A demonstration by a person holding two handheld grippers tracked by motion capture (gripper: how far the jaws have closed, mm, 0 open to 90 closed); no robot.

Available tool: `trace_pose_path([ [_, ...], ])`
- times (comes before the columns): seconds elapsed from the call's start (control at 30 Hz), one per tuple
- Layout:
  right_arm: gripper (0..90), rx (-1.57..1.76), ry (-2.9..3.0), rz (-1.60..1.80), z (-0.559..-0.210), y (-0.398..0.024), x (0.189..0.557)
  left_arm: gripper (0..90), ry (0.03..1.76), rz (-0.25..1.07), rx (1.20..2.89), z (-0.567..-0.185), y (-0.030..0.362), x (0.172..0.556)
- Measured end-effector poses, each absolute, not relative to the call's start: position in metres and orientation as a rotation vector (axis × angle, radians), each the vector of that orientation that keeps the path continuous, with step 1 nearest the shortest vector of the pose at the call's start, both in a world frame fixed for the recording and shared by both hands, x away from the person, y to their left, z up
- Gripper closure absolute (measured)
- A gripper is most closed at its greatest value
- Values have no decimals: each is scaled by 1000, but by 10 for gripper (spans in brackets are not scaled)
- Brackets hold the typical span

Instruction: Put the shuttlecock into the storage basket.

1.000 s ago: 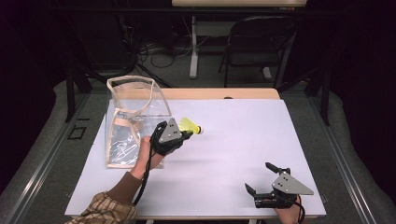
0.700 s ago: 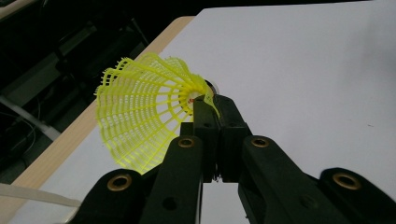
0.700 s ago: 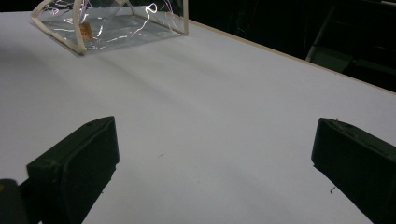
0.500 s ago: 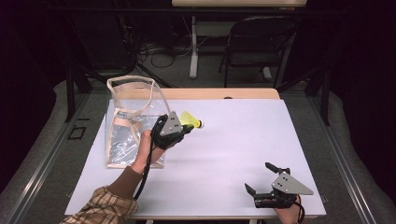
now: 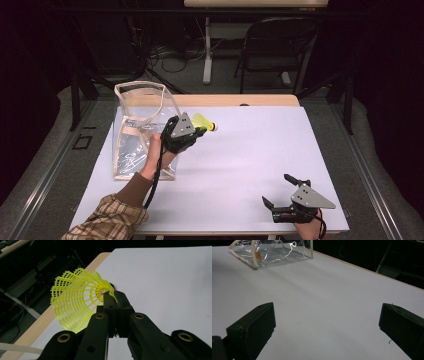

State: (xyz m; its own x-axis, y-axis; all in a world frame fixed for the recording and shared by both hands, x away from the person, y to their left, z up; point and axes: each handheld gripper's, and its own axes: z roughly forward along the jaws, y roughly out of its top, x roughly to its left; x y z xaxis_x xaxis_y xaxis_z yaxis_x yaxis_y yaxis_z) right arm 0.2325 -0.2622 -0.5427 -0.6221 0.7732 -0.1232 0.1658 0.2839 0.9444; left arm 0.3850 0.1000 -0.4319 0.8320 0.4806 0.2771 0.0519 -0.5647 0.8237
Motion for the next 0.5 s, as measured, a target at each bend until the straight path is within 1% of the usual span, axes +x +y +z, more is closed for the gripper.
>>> trace_pose_path([
  [0.5, 2, 841, 1976, 1347, -543, -262, 233, 891, 387, 626, 2103, -415, 102, 393],
])
